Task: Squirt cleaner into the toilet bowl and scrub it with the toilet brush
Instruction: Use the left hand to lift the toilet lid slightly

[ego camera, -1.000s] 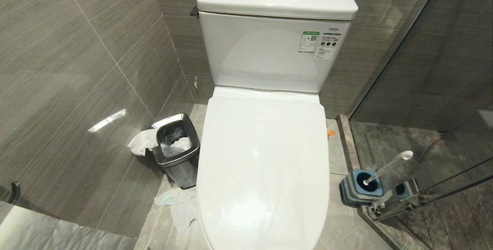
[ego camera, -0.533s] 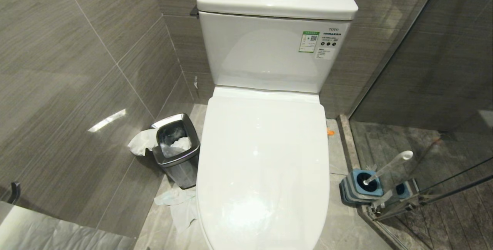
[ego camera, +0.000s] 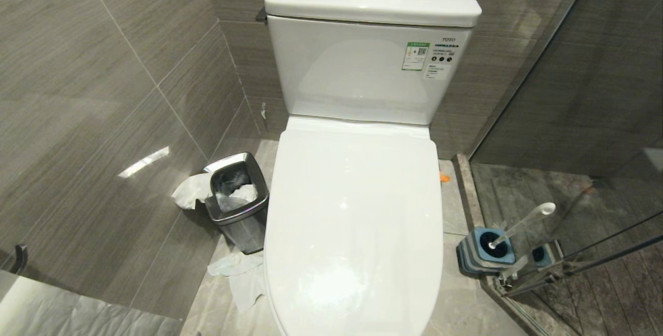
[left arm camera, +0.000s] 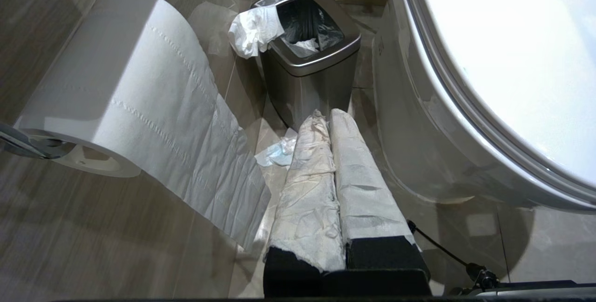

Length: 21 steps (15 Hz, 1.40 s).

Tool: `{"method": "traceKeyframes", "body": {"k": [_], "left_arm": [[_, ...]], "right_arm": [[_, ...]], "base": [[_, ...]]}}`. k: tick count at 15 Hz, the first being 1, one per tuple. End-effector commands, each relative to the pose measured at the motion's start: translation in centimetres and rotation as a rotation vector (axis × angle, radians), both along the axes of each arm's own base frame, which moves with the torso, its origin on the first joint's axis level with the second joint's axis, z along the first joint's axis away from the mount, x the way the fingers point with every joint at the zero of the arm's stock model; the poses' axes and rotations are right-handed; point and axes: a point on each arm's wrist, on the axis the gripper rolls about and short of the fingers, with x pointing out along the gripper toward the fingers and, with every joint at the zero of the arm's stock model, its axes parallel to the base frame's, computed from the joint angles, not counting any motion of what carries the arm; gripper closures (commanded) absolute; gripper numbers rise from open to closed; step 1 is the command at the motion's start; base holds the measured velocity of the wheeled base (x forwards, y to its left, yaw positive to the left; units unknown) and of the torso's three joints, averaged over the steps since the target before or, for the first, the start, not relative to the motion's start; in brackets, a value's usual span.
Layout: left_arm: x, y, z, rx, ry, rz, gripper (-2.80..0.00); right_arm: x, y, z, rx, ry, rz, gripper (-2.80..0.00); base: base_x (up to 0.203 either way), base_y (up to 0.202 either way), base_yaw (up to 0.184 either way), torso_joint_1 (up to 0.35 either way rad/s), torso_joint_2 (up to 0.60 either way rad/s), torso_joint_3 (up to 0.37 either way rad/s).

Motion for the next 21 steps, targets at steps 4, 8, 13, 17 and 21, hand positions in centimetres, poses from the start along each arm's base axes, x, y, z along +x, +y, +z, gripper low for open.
{"method": "traceKeyframes", "body": {"k": [4,8,13,17,21], "left_arm": [[-0.06,0.00,0.23,0.004,-0.006,-0.002,0.00],[-0.06,-0.01,0.23,0.006,-0.006,-0.004,0.00],[0.01,-0.02,-0.04,0.014,0.005,-0.010,0.00],[0.01,-0.02,-0.07,0.021,0.007,-0.012,0.00],[-0.01,-0.03,-0.04,0.032,0.007,-0.016,0.00]], "right_arm": [[0.01,0.00,0.01,0.001,0.000,0.000,0.00],[0.01,0.00,0.01,0.001,0.000,0.000,0.00],[0.01,0.00,0.01,0.001,0.000,0.000,0.00],[0.01,0.00,0.01,0.001,0.000,0.000,0.00],[0.01,0.00,0.01,0.001,0.000,0.000,0.00]], "base": [[0.000,0.000,0.000,0.000,0.00,0.000],[0.000,0.000,0.000,0.000,0.00,0.000],[0.000,0.000,0.000,0.000,0.00,0.000],[0.000,0.000,0.000,0.000,0.00,0.000],[0.000,0.000,0.000,0.000,0.00,0.000]]}}
